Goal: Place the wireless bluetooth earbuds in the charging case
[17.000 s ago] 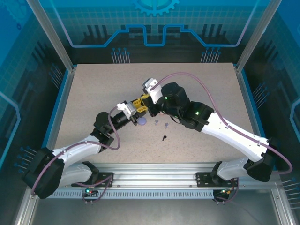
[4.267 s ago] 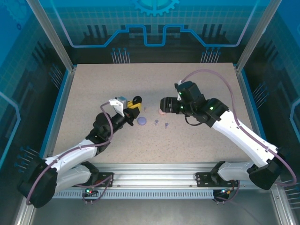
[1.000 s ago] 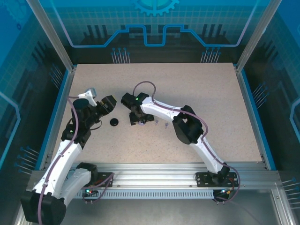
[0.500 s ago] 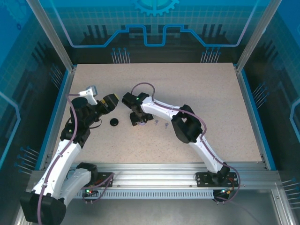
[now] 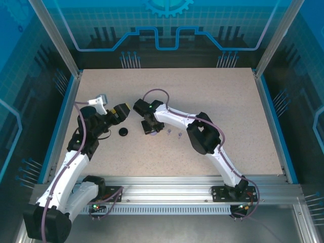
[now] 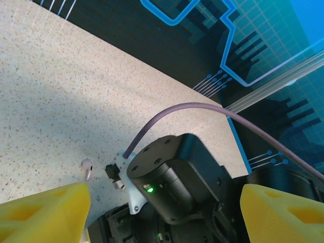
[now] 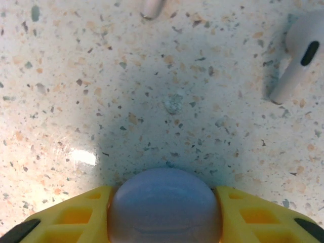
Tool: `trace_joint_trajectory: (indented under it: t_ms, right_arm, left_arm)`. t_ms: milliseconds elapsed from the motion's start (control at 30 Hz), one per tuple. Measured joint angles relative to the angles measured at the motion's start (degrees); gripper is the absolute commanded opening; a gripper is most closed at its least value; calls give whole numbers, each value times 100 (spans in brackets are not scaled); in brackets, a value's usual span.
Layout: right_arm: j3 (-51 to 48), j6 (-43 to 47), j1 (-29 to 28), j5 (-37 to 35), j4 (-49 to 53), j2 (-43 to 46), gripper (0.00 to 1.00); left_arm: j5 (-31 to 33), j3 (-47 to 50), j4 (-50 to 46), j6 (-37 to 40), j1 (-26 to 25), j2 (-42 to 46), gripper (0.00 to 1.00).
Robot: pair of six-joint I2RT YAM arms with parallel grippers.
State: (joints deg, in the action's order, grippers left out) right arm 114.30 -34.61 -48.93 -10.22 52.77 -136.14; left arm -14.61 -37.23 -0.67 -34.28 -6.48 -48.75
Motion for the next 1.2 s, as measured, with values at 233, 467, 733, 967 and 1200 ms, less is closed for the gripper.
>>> trace_joint_trajectory:
  t_ms: [233, 467, 733, 967, 1200]
  right_arm:
    - [-584, -234, 142, 92, -271, 479, 34]
    - [-743, -793, 442, 136, -365, 1530, 33]
    - [-592, -2031, 684, 184, -503, 2446, 30]
    - [-592, -3344, 730, 225, -658, 2632, 30]
    - [-675, -4188, 649, 37, -675, 2791, 30]
  left_arm:
    - [-105, 378, 400, -39, 0, -68, 83]
    - [-179, 560, 1204, -232, -210, -354, 80]
    - [-173, 874, 2522, -308, -911, -1001, 79]
    - [-168, 1043, 3932, -313, -1331, -1665, 75]
    - [-166, 1189, 5254, -402, -1515, -2398, 67]
